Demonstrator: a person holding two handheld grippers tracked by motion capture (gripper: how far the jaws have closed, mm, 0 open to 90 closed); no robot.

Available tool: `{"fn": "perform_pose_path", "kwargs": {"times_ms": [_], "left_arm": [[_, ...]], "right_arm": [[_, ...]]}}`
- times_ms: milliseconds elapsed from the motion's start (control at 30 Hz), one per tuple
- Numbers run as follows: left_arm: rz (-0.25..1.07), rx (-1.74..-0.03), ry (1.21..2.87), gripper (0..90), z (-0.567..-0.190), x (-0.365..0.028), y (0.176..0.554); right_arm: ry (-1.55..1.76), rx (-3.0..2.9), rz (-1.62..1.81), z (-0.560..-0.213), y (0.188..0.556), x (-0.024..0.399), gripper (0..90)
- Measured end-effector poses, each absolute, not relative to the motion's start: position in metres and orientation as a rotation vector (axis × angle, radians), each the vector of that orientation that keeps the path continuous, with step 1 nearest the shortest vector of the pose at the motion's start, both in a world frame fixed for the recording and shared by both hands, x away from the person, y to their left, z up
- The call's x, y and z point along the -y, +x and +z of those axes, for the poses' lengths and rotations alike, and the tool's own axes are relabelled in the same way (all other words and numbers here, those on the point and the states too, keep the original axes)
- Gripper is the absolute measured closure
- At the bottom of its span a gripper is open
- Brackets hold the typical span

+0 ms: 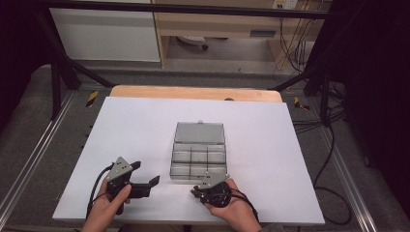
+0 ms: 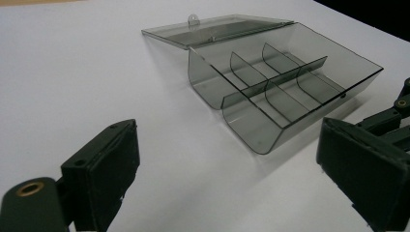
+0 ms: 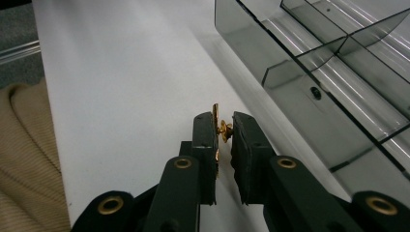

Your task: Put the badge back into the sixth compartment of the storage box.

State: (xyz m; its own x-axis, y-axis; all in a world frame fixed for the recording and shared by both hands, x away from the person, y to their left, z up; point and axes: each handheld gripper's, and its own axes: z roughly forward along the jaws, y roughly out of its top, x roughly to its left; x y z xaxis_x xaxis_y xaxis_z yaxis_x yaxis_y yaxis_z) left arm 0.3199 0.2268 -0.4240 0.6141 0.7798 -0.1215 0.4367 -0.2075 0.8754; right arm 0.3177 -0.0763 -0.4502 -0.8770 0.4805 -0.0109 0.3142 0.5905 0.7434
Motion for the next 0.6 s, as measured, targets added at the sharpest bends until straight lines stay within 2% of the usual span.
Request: {"fn": "perform_pose_path", "kwargs": {"times_ms": [600], "left_arm": [[0.436,-0.986,1.845,8.3,-0.4242,-0.2282,0.3209]], "right_arm": [[0.655,-2.578,1.227,-0.4443,0.3172,0.0817,81.0]]}}
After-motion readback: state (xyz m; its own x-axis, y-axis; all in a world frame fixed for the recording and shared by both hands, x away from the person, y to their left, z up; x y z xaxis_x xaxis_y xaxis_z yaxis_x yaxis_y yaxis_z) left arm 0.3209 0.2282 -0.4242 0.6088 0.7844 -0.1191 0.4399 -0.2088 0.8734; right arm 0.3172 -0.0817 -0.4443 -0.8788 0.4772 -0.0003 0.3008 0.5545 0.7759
